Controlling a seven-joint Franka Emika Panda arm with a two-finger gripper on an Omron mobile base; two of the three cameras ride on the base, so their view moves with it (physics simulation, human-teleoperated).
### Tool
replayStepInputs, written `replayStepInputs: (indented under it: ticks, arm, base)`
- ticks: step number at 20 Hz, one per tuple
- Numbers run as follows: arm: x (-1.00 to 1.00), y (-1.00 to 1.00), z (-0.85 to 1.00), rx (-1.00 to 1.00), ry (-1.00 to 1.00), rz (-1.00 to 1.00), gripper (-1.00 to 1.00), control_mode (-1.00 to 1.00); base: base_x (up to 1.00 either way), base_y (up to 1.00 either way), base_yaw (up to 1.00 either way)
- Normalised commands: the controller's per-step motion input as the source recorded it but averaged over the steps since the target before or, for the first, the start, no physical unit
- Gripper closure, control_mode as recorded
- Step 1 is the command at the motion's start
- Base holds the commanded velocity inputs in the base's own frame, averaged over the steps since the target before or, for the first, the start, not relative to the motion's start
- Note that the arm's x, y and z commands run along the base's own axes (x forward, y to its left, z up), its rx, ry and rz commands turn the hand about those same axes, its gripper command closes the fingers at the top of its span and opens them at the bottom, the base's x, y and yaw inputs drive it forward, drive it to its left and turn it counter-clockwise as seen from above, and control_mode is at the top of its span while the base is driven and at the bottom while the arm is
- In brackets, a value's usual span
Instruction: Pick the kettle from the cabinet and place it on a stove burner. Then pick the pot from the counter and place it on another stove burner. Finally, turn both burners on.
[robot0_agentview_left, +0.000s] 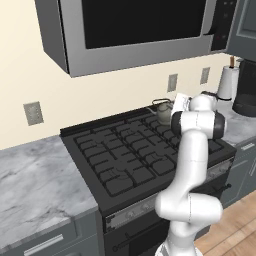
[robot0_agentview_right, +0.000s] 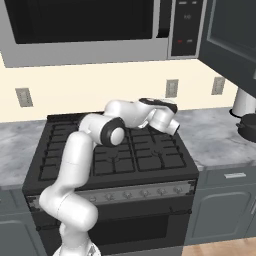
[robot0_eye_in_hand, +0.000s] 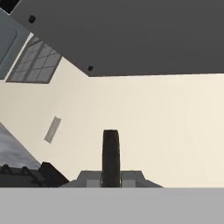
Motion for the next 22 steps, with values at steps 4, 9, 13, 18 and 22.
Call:
replayStepInputs:
  ticks: [4,9,13,18,22]
  arm:
    - [0.19,-0.04,-0.08,0.00,0.00,0.00,1.00,-1.00]
    - [0.14,-0.04,-0.06,0.00,0.00,0.00,1.00,-1.00]
    - [0.13,-0.03,-0.03,0.00,0.00,0.00,1.00,-1.00]
    - [0.15,-0.01,-0.04,0.00,0.00,0.00,1.00,-1.00]
    - [0.14,0.00,-0.06,0.00,0.00,0.00,1.00,-1.00]
  base:
    - [0.00,0.00,0.00]
    - [0.00,0.00,0.00]
    - [0.00,0.00,0.00]
    - [0.00,0.00,0.00]
    - [0.00,0.00,0.00]
